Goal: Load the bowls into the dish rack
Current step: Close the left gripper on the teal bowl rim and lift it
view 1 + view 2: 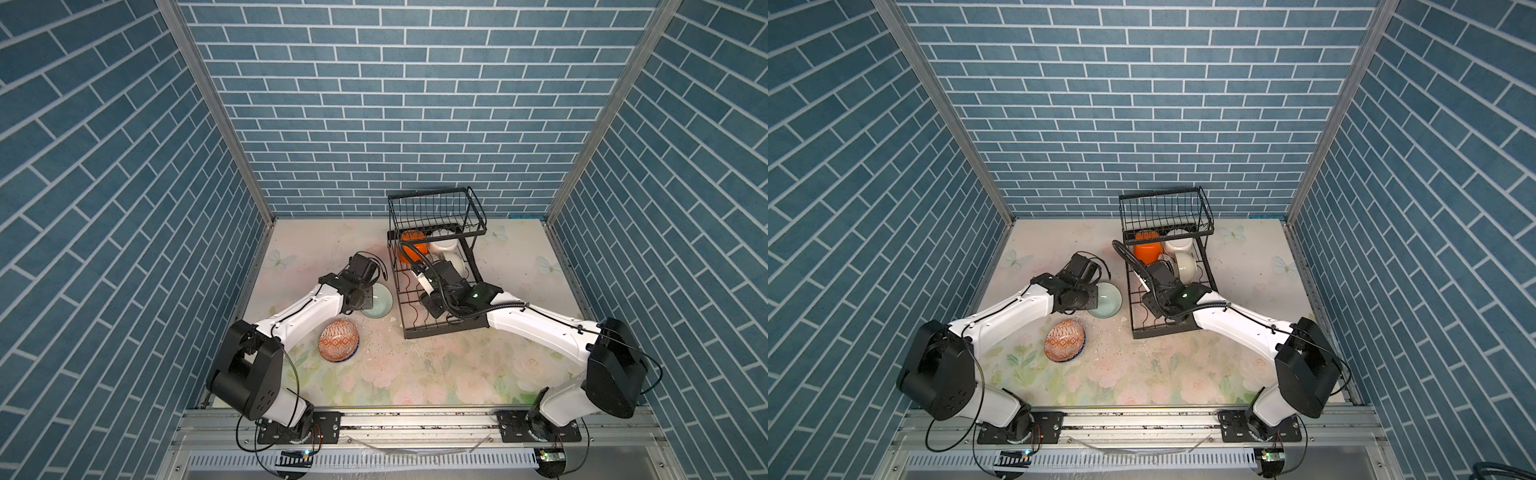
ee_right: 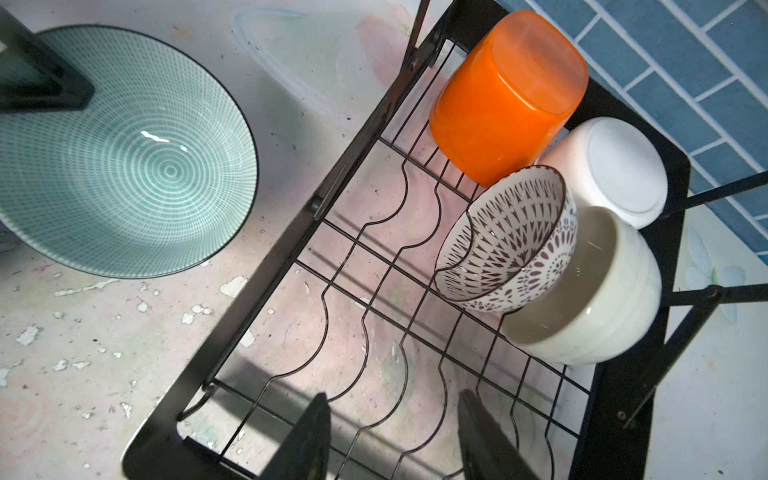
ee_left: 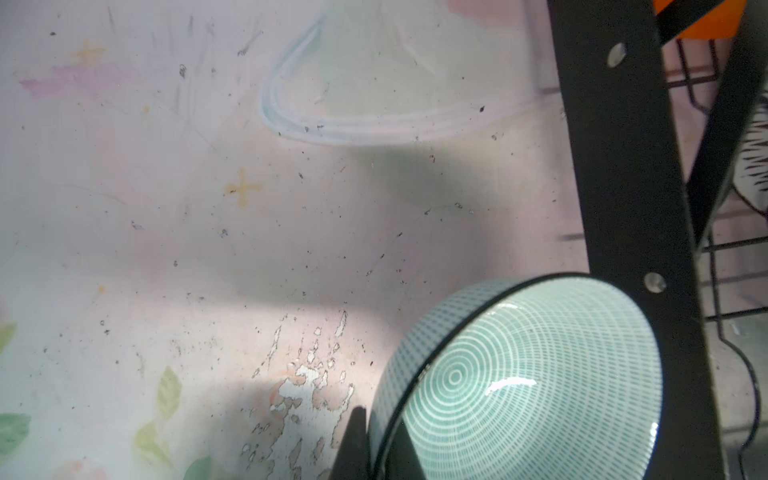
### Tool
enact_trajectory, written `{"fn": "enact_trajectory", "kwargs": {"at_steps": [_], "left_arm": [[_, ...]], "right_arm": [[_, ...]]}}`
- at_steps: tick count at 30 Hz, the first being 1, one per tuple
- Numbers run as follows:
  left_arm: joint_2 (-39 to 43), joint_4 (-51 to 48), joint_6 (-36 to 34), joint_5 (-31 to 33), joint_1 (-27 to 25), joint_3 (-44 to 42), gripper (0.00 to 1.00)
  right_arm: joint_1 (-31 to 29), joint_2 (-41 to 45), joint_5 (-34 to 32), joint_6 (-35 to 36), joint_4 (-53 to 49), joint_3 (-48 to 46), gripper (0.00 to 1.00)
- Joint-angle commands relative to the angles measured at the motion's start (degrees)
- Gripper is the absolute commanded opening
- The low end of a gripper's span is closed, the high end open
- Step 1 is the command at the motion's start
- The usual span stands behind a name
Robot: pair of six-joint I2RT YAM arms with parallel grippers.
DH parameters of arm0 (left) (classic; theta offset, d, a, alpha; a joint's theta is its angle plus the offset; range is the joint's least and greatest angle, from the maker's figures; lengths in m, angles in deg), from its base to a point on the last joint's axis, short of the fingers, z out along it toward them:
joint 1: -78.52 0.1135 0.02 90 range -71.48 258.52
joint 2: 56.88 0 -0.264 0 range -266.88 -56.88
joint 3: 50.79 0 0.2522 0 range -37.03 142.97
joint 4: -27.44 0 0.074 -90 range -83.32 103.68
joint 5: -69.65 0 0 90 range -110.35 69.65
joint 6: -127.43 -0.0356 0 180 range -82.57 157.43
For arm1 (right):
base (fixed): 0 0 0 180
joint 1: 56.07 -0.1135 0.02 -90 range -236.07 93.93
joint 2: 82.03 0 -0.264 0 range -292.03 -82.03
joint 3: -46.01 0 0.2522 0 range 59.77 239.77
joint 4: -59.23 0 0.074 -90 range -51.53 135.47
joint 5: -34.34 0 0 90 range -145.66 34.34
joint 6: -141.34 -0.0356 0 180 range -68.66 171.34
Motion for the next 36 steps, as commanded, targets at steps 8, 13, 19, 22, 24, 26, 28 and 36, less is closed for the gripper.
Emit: {"fn": "enact_trajectory", "kwargs": {"at_steps": [8,13,19,22,24,26,28,36], "left_arm": [[9.3,5.3,1.1,-2.4,-0.2,-4.9,0.0],[13.3,6.3,2.1,-1.5,-2.7,-7.2,0.0],[17.5,7.5,4.8,-2.2,-5.2,-9.1,0.0],[18.4,7.7,5.9,-2.3,-6.8,-9.1,0.0],[18.5,7.7,6.6,-2.1,-7.8,-9.0,0.0],[18.2,7.7,7.1,-2.1,-8.5,-8.5,0.0],[17.6,8.1,7.5,-2.0,-9.3,-8.2,0.0],[14.2,9.1,7.8,-2.0,-11.0,-6.4,0.0]], "right_arm": [[0.2,-0.5,2.8,-3.9,-0.5,3.6,0.51],[0.1,-0.1,5.6,-6.1,-0.8,4.9,0.51],[-0.7,-0.3,8.2,-7.0,-1.6,6.7,0.5],[-1.2,-0.2,9.3,-7.4,-1.7,7.1,0.5],[-1.5,-0.3,10.0,-7.8,-1.6,7.2,0.5],[-1.6,-0.3,10.5,-8.3,-1.5,7.4,0.5],[-1.9,-0.3,10.9,-8.6,-1.5,7.5,0.49],[-2.5,-0.3,11.8,-9.3,-1.3,7.7,0.47]]}}
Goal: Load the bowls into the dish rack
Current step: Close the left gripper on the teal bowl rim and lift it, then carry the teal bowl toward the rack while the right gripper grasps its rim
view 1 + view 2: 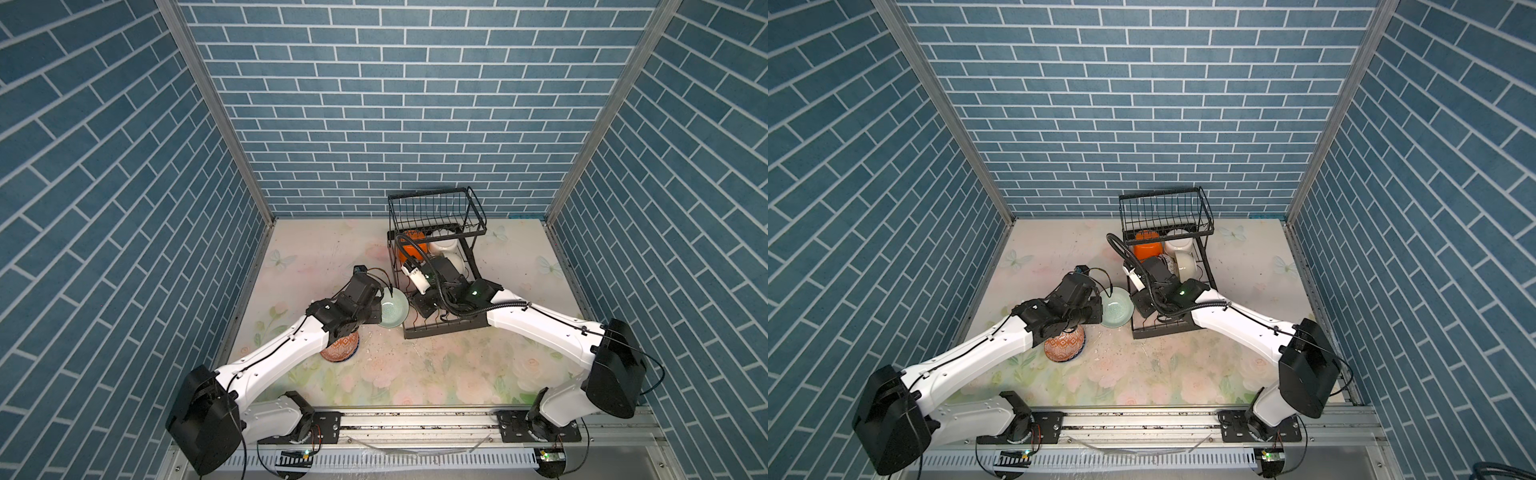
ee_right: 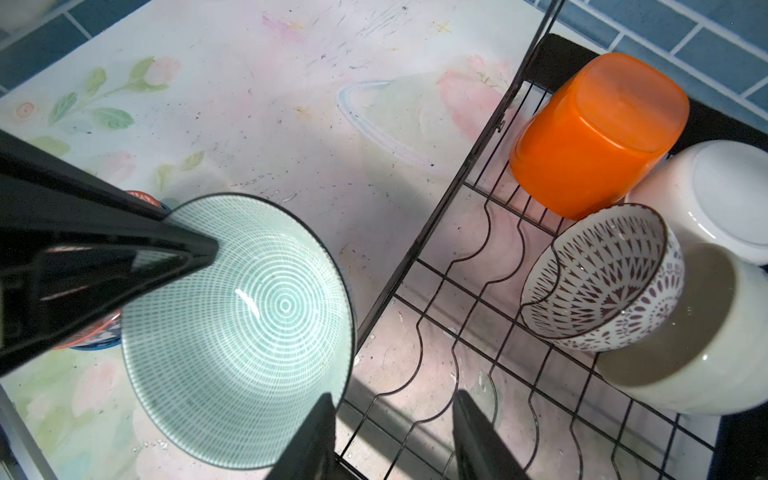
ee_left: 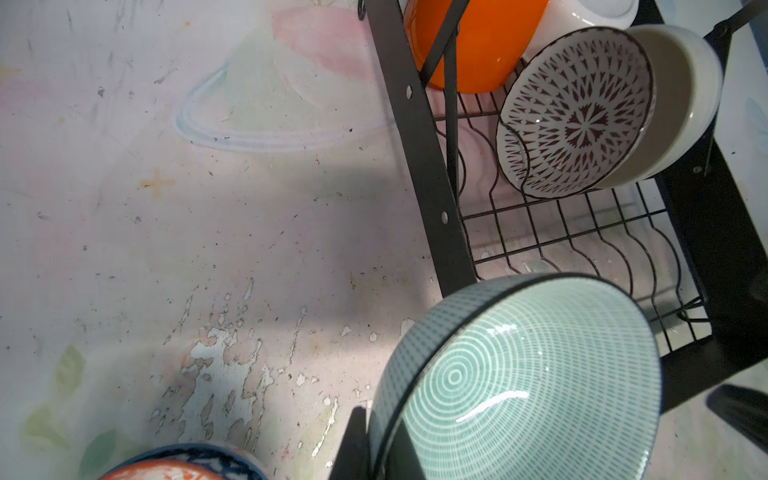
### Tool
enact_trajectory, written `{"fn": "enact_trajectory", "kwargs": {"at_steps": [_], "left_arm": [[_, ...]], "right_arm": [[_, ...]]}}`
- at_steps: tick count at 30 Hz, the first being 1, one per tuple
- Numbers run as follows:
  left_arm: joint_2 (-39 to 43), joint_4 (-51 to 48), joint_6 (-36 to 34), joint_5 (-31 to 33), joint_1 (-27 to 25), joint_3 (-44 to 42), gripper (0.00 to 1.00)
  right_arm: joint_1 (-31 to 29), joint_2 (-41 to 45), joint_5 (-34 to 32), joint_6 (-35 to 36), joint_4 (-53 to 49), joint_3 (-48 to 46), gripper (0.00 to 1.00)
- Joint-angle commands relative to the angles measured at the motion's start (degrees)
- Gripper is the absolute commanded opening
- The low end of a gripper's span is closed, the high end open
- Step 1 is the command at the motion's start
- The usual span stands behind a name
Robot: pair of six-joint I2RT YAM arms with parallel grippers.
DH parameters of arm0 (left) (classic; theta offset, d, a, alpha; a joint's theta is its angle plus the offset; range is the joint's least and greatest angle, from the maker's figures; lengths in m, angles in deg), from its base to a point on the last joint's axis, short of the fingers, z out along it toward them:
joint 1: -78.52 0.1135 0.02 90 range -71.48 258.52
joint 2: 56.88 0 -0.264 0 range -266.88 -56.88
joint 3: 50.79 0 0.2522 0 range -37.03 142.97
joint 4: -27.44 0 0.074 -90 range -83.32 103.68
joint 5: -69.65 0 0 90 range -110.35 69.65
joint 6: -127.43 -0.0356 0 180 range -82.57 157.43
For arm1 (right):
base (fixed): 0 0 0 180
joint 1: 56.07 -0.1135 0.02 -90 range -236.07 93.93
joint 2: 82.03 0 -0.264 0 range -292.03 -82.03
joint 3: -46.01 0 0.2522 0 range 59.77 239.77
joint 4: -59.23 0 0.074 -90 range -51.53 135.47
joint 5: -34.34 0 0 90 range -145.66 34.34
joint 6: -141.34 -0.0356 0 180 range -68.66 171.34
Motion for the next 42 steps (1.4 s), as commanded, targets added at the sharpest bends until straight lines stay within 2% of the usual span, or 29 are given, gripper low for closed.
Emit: {"fn": "enact_trajectory", "kwargs": {"at_steps": [1,23,36,42], "left_arm": [[-0.8,3.1,1.0,-0.1,-0.7,2.7,0.0],[-1.2,4.6,0.6,-1.5,-1.1,3.9,0.0],[-1.1,6.7,1.2,-2.6,-1.2,3.5,0.0],[-0.8,8.2,1.4,-2.9,-1.1,3.0,0.0]], "right_arm": [[-0.6,-0.2,1.1,-2.2,-0.4,3.2,0.47],[-0.8,-3.8,1.9,-4.0,0.9,3.9,0.33],[-0.8,-6.5,-0.5,-4.3,0.4,6.3,0.09],[-0.8,-7.5,-0.5,-4.2,0.2,7.2,0.08]]}}
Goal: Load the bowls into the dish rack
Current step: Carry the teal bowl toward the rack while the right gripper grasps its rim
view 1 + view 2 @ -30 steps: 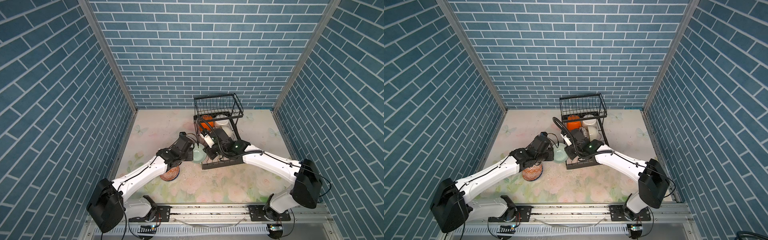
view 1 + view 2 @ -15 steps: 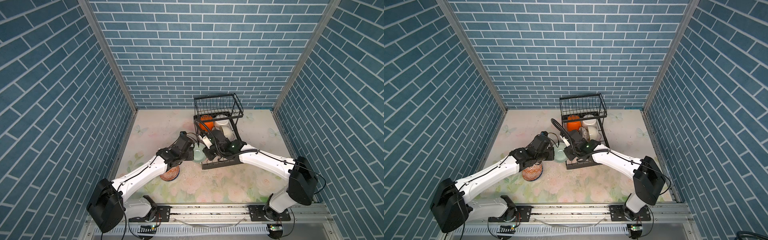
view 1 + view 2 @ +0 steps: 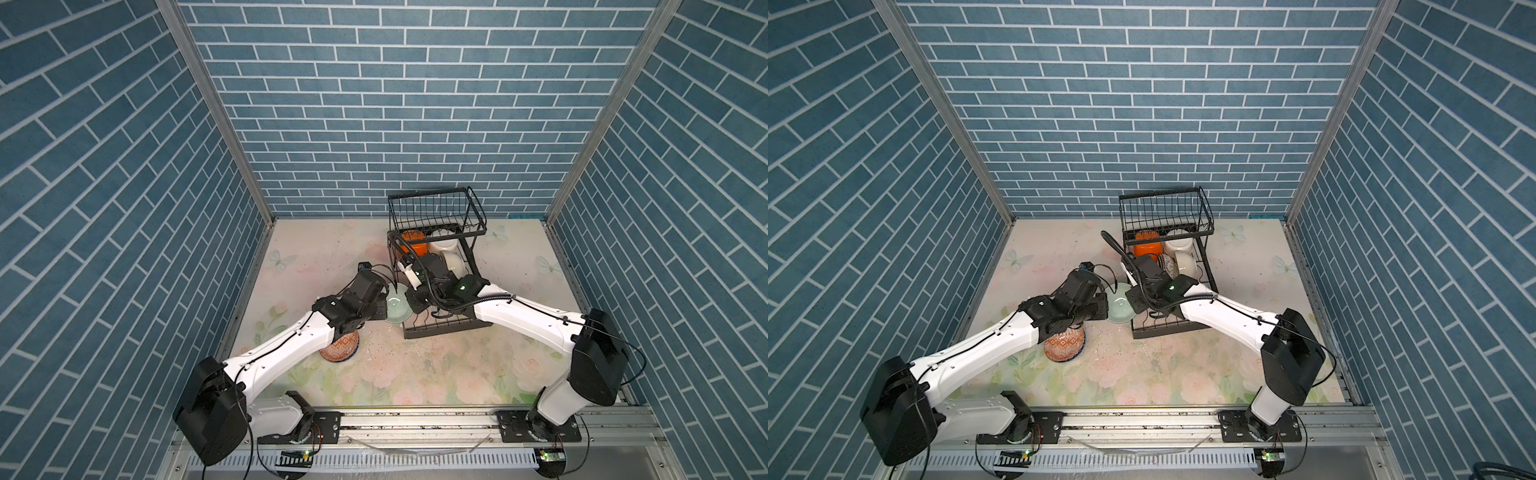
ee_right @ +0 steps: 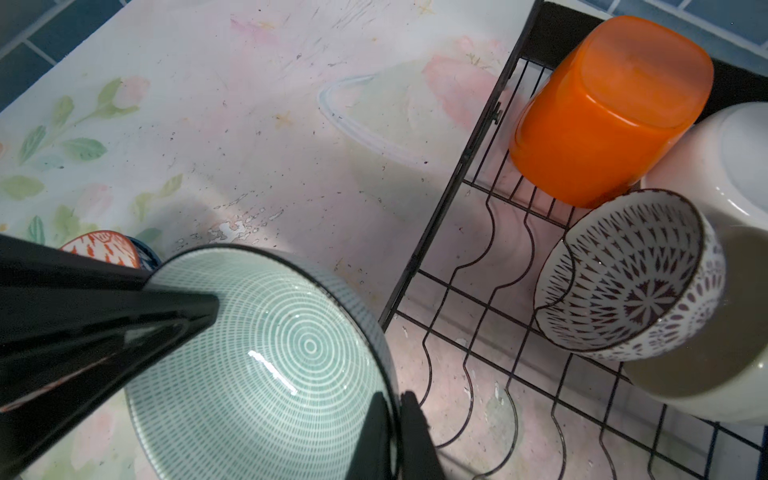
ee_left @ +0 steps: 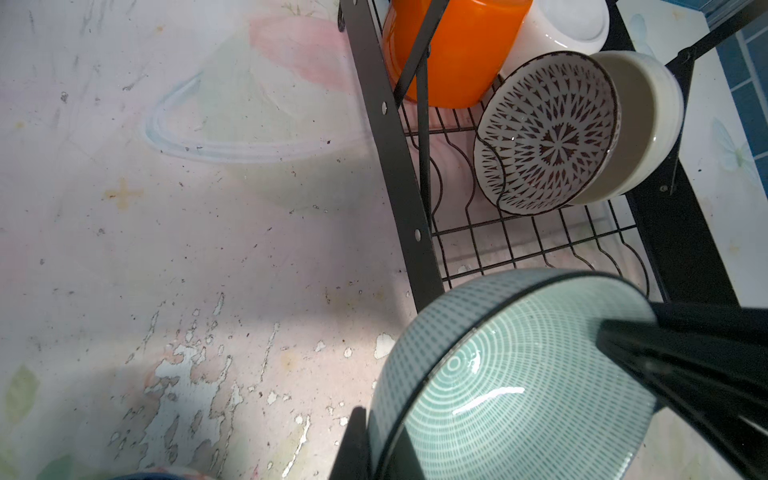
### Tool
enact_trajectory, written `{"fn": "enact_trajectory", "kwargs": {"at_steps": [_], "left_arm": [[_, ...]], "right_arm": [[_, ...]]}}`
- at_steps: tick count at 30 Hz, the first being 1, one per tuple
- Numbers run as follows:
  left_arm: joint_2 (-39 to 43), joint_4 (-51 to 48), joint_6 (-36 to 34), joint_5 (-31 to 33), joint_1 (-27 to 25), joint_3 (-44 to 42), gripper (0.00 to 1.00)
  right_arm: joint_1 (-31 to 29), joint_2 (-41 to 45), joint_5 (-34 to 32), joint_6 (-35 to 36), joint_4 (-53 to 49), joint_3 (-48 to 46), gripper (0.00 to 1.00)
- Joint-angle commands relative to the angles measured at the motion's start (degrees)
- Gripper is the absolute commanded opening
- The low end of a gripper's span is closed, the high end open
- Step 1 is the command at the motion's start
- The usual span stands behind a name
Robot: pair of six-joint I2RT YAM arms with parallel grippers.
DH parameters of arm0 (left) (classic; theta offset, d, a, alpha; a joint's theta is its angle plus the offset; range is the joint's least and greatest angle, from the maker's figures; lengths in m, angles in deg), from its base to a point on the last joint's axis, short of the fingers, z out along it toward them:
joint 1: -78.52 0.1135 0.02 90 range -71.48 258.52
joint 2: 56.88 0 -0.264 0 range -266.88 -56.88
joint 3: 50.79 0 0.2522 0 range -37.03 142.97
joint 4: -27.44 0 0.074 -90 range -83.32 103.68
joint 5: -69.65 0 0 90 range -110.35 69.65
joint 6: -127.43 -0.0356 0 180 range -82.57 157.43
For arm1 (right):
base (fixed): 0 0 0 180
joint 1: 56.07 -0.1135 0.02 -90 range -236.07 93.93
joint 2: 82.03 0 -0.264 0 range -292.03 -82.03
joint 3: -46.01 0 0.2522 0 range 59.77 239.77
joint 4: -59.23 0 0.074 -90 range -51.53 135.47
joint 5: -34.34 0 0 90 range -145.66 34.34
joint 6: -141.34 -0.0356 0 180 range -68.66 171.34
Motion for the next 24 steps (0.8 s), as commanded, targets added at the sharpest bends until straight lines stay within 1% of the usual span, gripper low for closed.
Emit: {"fn": "enact_trajectory", "kwargs": {"at_steps": [1,4,13,16,21,24], "left_arm": [[1.3,6.1,-0.2,-1.9,-0.4,1.2,0.0],[1.3,6.6,-0.3,-2.0,-0.4,1.1,0.0],[2.3,7.6,-0.3,-2.3,-0.4,0.4,0.0],[2.7,7.5,-0.4,-2.1,-0.4,0.1,0.0],[3.2,7.4,-0.4,-2.0,-0.4,-0.2,0.0],[3.0,7.2,-0.5,-1.9,-0.4,-0.2,0.0]], "right_arm": [[-0.7,-1.6,1.0,0.8,0.3,3.2,0.08],[-0.7,-2.0,0.7,0.9,0.1,3.5,0.11],[-0.7,-2.9,-0.3,0.9,-0.1,3.3,0.12],[-0.7,-3.1,-0.9,1.2,-0.2,3.2,0.15],[-0.6,-2.6,-1.8,1.9,-0.3,2.9,0.16],[-0.6,-2.1,-1.3,2.3,-0.2,2.6,0.13]]}}
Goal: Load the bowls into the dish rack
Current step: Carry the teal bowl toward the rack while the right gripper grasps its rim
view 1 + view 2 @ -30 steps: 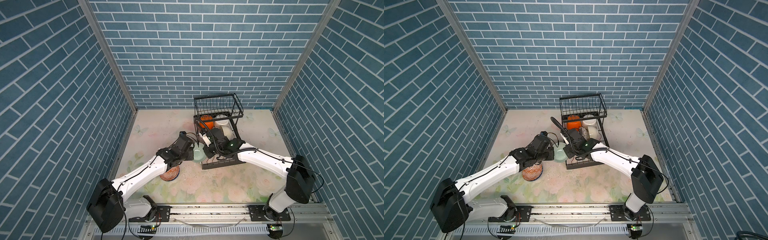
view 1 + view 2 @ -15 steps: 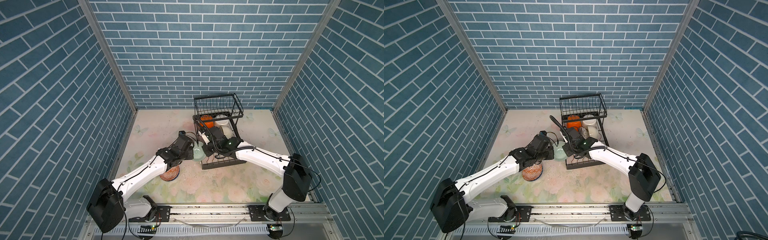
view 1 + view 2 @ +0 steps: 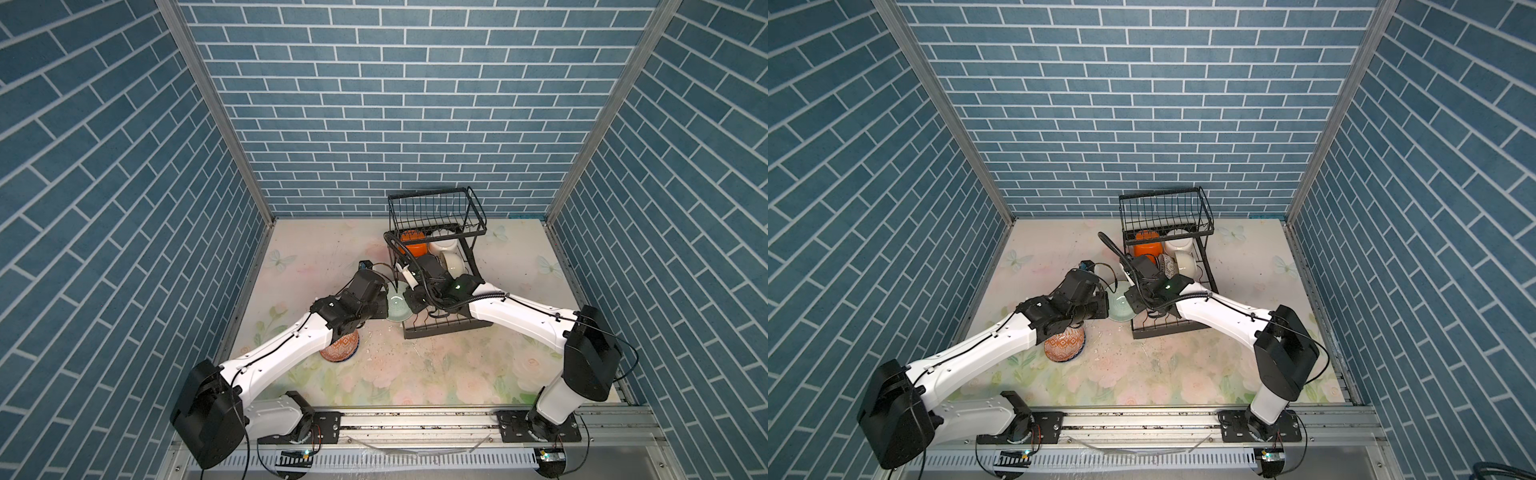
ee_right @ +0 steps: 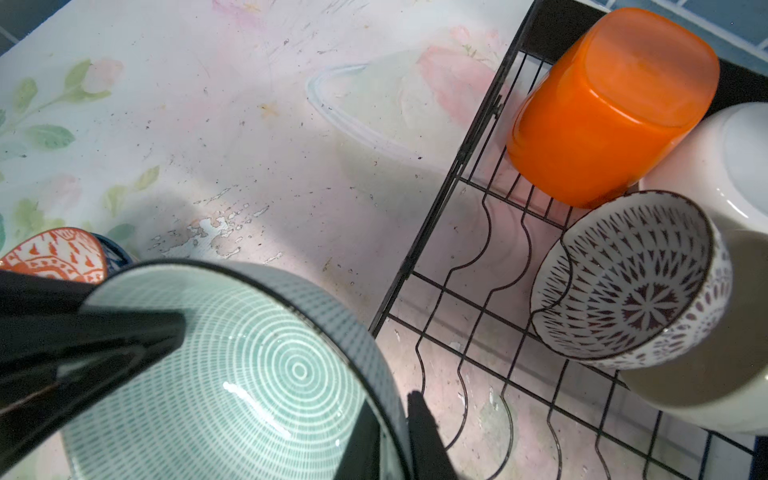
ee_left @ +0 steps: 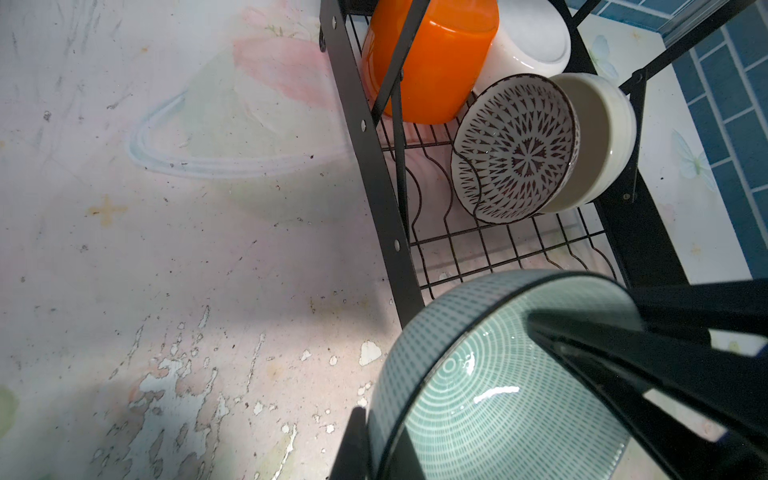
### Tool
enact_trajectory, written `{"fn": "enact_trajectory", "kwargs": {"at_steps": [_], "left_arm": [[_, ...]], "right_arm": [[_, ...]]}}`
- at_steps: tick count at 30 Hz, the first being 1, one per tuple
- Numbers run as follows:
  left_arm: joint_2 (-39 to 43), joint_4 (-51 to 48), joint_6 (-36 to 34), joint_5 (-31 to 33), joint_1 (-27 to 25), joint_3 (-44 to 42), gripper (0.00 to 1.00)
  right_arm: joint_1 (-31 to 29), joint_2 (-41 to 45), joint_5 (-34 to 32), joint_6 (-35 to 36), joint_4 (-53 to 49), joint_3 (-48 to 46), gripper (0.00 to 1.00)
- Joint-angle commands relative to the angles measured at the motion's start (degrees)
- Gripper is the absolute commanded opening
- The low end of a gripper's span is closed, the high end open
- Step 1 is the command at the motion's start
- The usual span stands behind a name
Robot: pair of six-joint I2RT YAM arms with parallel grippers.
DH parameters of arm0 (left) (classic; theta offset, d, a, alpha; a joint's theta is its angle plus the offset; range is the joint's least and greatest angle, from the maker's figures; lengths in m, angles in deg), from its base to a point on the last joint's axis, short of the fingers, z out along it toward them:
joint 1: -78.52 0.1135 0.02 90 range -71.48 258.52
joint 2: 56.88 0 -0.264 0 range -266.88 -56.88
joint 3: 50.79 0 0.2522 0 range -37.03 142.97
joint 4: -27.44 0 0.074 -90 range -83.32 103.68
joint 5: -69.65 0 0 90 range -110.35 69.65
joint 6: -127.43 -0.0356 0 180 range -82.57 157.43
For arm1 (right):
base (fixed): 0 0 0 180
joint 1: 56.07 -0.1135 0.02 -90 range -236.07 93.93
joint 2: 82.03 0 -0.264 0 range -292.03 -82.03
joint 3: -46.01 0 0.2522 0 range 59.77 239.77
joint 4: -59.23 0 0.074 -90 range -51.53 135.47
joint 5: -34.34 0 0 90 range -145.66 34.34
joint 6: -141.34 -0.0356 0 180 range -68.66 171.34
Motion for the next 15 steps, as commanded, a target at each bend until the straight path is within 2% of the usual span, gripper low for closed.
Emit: {"fn": "enact_trajectory", "kwargs": {"at_steps": [1,5,8,11,13,15], "left_arm": [[1.9,5.5,0.0,-1.0,-0.3,-0.1,0.0],[1.1,5.2,0.2,-1.0,-0.3,0.0,0.0],[0.1,4.7,0.3,-1.4,-0.3,0.3,0.0],[-1.1,4.3,0.4,-1.8,-0.3,0.8,0.0],[-1.7,4.2,0.5,-1.8,-0.3,1.0,0.06],[-1.9,4.4,0.5,-1.9,-0.4,1.0,0.16]], "right_arm": [[-0.5,0.1,0.3,1.7,-0.3,1.7,0.13],[-0.5,0.8,0.2,1.7,-0.1,1.6,0.12],[-0.5,1.1,0.0,1.6,0.0,1.5,0.0],[-0.6,1.1,-0.6,1.5,-0.3,1.6,0.0],[-0.6,1.1,-1.4,1.5,-0.9,1.9,0.0],[-0.5,1.2,-2.5,1.6,-1.4,2.0,0.0]]}}
